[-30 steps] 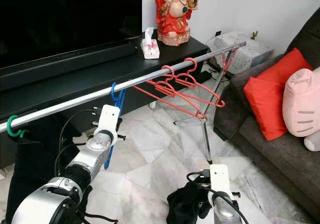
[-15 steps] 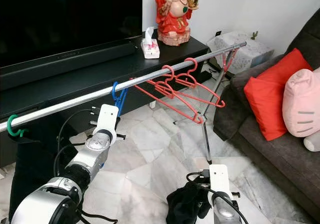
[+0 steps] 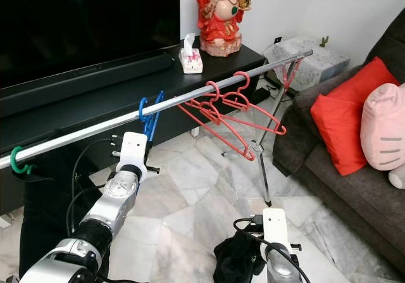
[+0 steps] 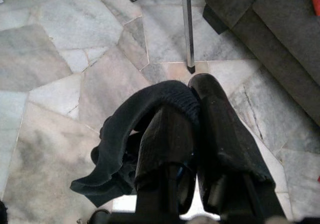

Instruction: Hang hanger

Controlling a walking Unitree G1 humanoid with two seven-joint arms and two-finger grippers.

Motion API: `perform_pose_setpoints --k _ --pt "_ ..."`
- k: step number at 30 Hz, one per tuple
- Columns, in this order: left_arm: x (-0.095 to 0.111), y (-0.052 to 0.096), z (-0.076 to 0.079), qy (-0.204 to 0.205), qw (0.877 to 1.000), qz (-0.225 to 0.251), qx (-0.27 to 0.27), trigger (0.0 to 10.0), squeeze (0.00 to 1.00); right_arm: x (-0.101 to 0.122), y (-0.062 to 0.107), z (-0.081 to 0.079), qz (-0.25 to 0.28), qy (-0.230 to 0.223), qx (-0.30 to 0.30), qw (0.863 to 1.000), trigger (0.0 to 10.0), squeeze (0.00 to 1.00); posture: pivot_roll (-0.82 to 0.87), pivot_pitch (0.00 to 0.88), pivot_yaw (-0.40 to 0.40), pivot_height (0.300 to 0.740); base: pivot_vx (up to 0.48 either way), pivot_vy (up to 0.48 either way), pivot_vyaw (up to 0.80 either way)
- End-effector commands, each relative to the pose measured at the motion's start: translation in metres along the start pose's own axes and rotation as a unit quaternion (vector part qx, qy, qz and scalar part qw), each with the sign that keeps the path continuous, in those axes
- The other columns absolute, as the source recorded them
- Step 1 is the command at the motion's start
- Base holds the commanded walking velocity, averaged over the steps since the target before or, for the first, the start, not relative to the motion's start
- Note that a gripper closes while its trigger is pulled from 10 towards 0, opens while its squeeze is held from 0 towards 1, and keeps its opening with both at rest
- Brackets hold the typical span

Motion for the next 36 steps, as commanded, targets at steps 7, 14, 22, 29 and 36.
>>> perform_pose_setpoints --k 7,14,22,29,36 --pt "0.006 0.019 -0.005 -0.002 0.999 0.039 -0.027 10.0 0.00 -0.003 0.002 -0.001 -0.002 -0.009 -0.007 1.000 10.0 0.00 -0.11 0.000 -0.027 0.740 0.000 0.000 0.00" --pt "-0.012 0.066 -0.031 -0.048 0.997 0.038 -0.054 10.0 0.00 -0.005 0.003 -0.003 0.000 -0.008 -0.007 1.000 10.0 0.00 -0.10 0.000 -0.019 0.740 0.000 0.000 0.00" --pt "-0.031 0.091 -0.043 -0.069 0.996 0.004 -0.056 10.0 0.00 -0.004 0.005 -0.007 0.008 -0.006 -0.007 1.000 10.0 0.00 -0.10 0.000 -0.016 0.740 0.000 0.000 0.00" --pt "-0.056 0.087 -0.057 -0.073 0.995 -0.061 -0.019 10.0 0.00 0.003 0.004 -0.010 0.022 -0.005 -0.009 1.000 10.0 0.00 -0.10 0.000 -0.015 0.740 0.000 0.000 0.00" --pt "-0.076 0.095 -0.061 -0.055 0.992 -0.115 0.008 10.0 0.00 0.007 0.003 -0.007 0.032 -0.004 -0.015 0.999 10.0 0.00 -0.10 0.000 -0.018 0.740 0.000 0.000 0.00"
Point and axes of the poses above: a point about 5 cm out from each wrist's last joint towards the gripper, its own y axis pointing back from the gripper into the wrist, its own x axis along the axis of the wrist's last joint, z = x × y, the point moved 2 cm from there along -y, pointing out of the wrist towards the gripper, and after that the axes turned 14 degrees about y, right-handed, at the moved point
